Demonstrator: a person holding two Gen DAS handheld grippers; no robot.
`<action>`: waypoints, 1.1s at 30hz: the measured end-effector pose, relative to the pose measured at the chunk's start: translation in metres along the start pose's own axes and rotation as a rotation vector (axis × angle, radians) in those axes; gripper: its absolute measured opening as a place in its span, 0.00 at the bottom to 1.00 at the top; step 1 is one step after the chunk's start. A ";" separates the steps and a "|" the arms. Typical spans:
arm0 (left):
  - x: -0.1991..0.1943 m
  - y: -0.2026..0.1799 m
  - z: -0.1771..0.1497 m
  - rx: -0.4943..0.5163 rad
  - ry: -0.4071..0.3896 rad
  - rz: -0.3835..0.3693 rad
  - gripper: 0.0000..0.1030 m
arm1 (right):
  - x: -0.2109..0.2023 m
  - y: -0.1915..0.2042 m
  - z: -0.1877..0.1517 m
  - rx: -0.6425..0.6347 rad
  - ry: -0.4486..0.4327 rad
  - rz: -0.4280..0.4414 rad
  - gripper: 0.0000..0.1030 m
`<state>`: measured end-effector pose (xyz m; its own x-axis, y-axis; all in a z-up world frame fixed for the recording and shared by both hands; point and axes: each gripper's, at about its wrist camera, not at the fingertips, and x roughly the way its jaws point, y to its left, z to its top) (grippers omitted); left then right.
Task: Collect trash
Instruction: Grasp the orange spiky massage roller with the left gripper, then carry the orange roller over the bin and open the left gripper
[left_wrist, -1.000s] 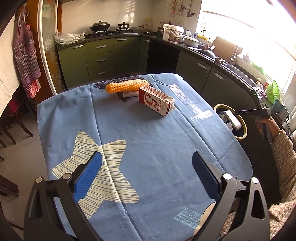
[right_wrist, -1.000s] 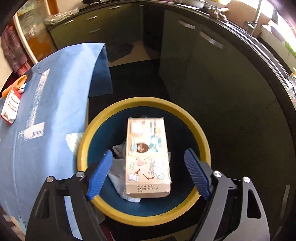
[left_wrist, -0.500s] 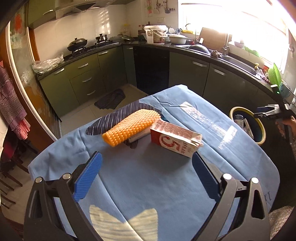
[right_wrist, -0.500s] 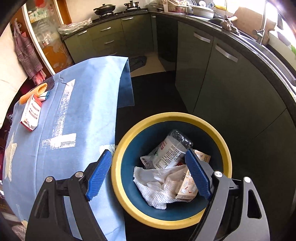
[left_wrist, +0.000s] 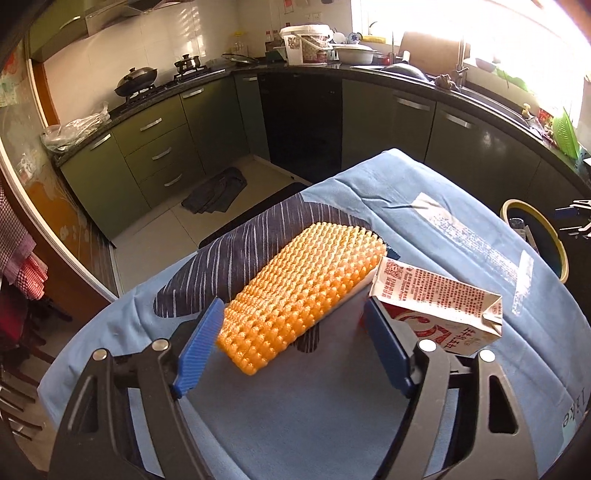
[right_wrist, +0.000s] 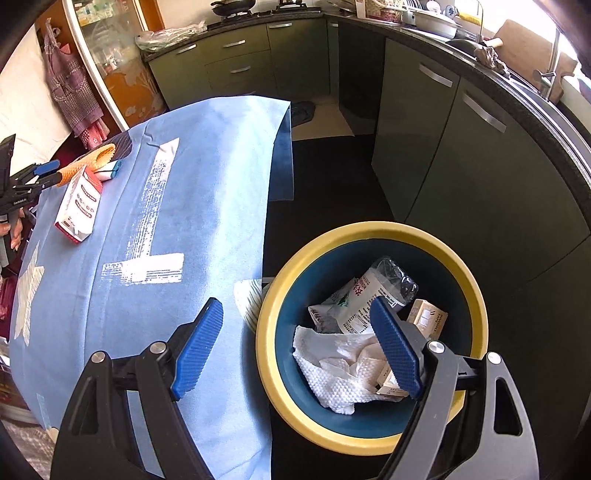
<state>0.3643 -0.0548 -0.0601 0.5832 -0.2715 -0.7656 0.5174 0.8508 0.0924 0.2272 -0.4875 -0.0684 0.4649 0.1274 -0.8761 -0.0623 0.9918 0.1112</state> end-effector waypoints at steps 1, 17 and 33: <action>0.002 0.001 0.001 0.001 0.008 -0.007 0.62 | 0.000 0.000 0.000 0.001 0.002 0.005 0.79; 0.002 0.000 -0.016 0.050 0.047 0.004 0.15 | -0.006 0.015 0.004 -0.022 -0.008 0.030 0.79; -0.118 -0.072 -0.016 0.103 -0.075 -0.014 0.14 | -0.059 0.021 -0.037 -0.023 -0.098 0.070 0.79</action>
<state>0.2483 -0.0771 0.0134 0.6187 -0.3196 -0.7177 0.5855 0.7967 0.1499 0.1660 -0.4741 -0.0312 0.5429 0.1970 -0.8164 -0.1175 0.9804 0.1585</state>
